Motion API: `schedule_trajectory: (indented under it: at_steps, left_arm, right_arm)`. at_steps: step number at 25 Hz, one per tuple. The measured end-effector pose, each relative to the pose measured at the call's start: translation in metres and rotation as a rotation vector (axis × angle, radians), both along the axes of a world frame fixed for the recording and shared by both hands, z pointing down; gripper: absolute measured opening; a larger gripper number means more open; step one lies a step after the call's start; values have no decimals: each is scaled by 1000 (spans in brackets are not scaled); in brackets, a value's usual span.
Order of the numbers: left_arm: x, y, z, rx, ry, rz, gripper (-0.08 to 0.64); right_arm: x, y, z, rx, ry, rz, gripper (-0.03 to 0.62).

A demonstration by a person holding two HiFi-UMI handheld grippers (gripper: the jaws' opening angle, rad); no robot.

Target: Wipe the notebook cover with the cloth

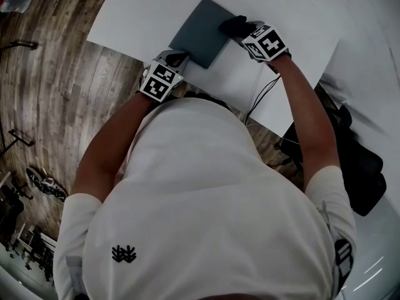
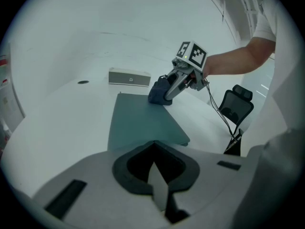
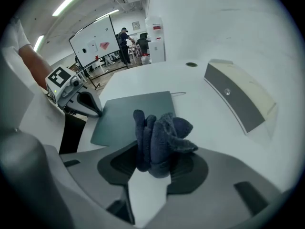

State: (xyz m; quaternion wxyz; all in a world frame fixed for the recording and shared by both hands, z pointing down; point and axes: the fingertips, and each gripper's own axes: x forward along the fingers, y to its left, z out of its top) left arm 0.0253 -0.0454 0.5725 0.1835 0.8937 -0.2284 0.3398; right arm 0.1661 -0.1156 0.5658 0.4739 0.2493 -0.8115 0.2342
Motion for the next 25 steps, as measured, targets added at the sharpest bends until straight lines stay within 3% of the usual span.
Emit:
schedule_trajectory:
  at_steps: [12, 18, 25]
  left_arm:
    - [1, -2, 3, 14, 6, 0, 6]
    - [1, 0, 3, 15, -8, 4, 6]
    - [0, 1, 5, 8, -14, 8, 6]
  right_arm:
    - [24, -29, -6, 36, 41, 86, 167]
    - [-24, 11, -26, 22, -24, 2, 167]
    - [-93, 66, -22, -56, -98, -119, 167]
